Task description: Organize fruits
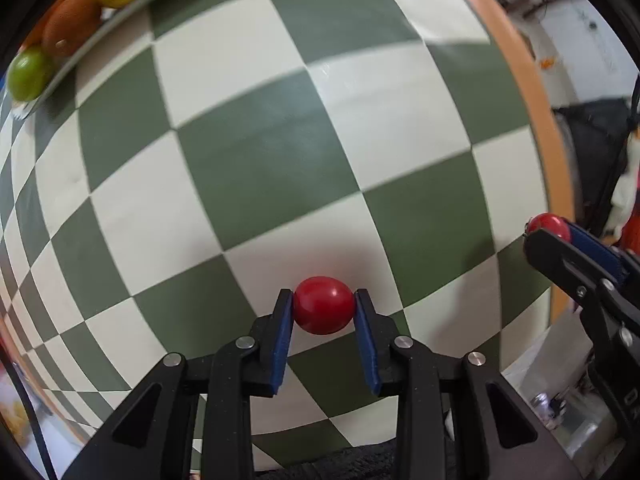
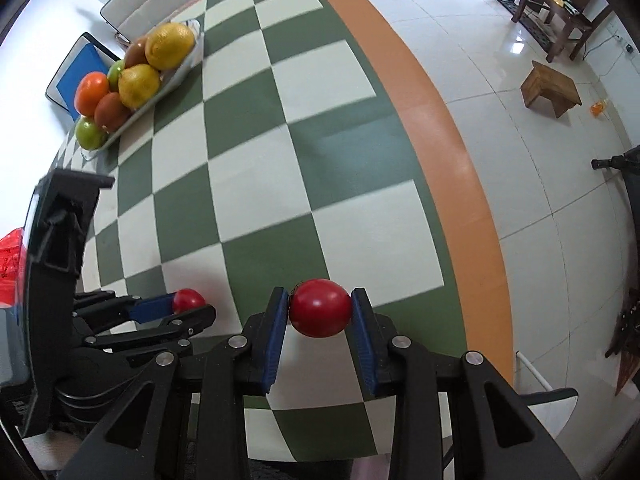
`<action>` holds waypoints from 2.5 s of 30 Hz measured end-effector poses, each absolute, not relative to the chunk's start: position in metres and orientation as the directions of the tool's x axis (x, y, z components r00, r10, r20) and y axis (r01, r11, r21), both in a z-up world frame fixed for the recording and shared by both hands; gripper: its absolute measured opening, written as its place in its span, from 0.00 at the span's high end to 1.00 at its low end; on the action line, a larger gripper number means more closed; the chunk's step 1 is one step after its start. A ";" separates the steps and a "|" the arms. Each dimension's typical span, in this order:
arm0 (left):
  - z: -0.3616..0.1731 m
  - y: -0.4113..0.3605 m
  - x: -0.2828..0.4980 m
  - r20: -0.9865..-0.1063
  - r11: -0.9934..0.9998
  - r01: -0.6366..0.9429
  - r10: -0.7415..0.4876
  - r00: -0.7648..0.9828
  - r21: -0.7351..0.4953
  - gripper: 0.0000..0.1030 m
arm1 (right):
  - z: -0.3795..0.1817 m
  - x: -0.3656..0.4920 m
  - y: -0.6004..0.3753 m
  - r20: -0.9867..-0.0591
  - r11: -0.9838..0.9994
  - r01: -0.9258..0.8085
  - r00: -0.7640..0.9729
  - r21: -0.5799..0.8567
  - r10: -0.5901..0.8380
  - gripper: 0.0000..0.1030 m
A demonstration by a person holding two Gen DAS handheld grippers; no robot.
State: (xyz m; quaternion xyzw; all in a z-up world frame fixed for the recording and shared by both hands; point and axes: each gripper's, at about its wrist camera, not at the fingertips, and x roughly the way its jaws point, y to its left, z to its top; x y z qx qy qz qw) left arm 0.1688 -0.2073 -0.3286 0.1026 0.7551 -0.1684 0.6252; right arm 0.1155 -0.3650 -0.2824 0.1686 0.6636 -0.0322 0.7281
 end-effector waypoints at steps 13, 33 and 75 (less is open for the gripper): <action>-0.234 -0.025 0.313 -0.949 0.933 -0.172 -0.313 0.039 -0.315 0.73 | -0.248 0.244 -0.303 -0.932 0.942 0.128 0.237 0.311 0.275 0.66; -0.309 0.086 0.403 -0.887 0.707 -0.567 -0.451 0.099 -0.423 0.73 | -0.300 0.381 -0.245 -0.937 0.956 0.029 0.209 0.291 0.279 0.66; -0.177 -0.015 0.322 -0.934 0.990 -0.119 0.114 0.339 0.078 0.05 | -0.185 0.323 -0.242 -0.920 0.997 -0.028 0.386 0.068 0.074 0.07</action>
